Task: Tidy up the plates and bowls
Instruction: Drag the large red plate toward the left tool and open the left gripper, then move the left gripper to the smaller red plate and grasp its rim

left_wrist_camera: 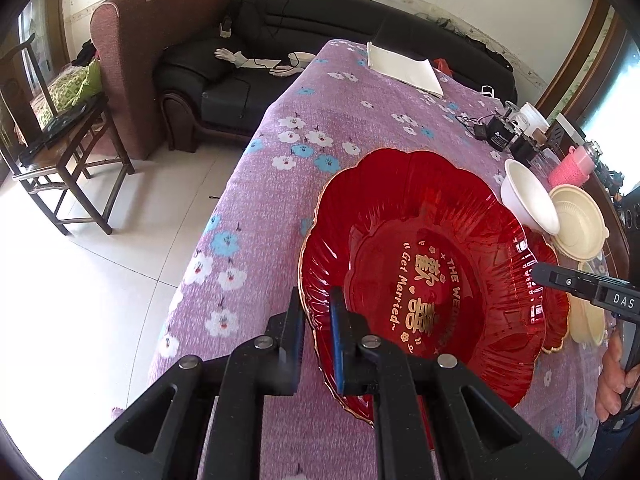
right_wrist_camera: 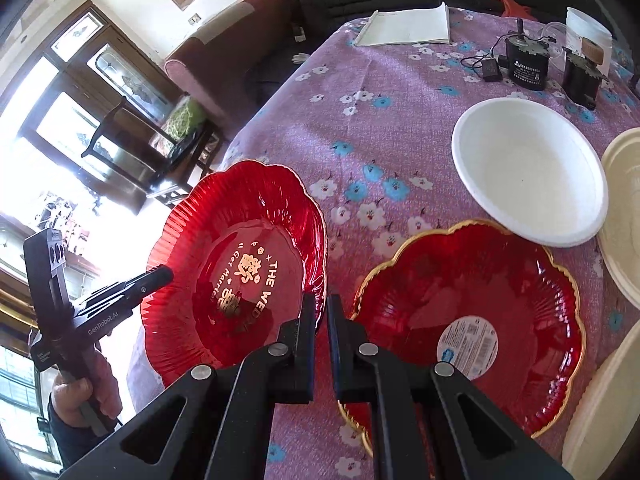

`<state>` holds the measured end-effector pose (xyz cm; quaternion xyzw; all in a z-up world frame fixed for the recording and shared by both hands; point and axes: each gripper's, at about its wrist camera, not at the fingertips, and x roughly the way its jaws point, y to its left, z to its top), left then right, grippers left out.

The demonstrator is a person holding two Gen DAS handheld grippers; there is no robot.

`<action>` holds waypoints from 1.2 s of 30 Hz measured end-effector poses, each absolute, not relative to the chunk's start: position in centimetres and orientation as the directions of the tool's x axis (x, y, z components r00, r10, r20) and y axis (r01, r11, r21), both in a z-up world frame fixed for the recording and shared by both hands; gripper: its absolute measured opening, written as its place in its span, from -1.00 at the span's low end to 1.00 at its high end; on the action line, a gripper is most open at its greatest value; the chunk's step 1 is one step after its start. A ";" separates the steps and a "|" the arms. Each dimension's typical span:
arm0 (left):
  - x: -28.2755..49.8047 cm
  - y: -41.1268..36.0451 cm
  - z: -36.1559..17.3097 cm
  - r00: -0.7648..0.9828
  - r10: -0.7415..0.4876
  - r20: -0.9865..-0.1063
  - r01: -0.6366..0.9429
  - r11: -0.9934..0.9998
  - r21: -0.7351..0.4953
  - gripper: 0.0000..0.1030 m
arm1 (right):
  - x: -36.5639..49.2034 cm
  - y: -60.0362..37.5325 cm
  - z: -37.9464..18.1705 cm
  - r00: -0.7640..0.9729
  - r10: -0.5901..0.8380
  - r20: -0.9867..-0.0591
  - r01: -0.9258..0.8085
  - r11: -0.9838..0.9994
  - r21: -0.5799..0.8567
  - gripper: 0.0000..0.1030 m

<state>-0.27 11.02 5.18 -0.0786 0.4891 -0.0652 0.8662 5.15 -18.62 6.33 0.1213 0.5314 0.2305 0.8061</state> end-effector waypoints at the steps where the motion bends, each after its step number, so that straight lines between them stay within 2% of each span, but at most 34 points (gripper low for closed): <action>1: -0.6 11.1 5.2 0.516 -0.190 -0.835 0.035 0.979 -0.201 -0.80 | 4.7 -18.6 6.3 0.328 0.504 -0.799 -0.245 0.862 0.443 -0.85; 16: -9.5 12.2 5.4 0.561 -0.206 -0.802 0.029 0.973 -0.229 -0.79 | -2.9 -17.9 5.1 0.264 0.558 -0.787 -0.298 0.823 0.483 -0.85; 30: -9.9 12.0 3.7 0.536 -0.245 -0.808 0.029 0.962 -0.272 -0.77 | -4.1 -18.8 4.6 0.259 0.563 -0.785 -0.293 0.820 0.492 -0.80; 33: -10.0 12.0 3.9 0.538 -0.239 -0.808 0.027 0.963 -0.267 -0.49 | -4.3 -19.1 4.7 0.258 0.573 -0.778 -0.291 0.814 0.503 -0.79; 35: -10.2 12.3 4.3 0.553 -0.224 -0.803 0.012 0.965 -0.261 0.01 | -4.6 -19.5 4.9 0.264 0.576 -0.774 -0.290 0.812 0.506 -0.79; 36: -10.4 12.5 4.7 0.565 -0.216 -0.796 0.005 0.966 -0.258 0.08 | -4.7 -19.7 5.1 0.269 0.576 -0.772 -0.292 0.812 0.505 -0.79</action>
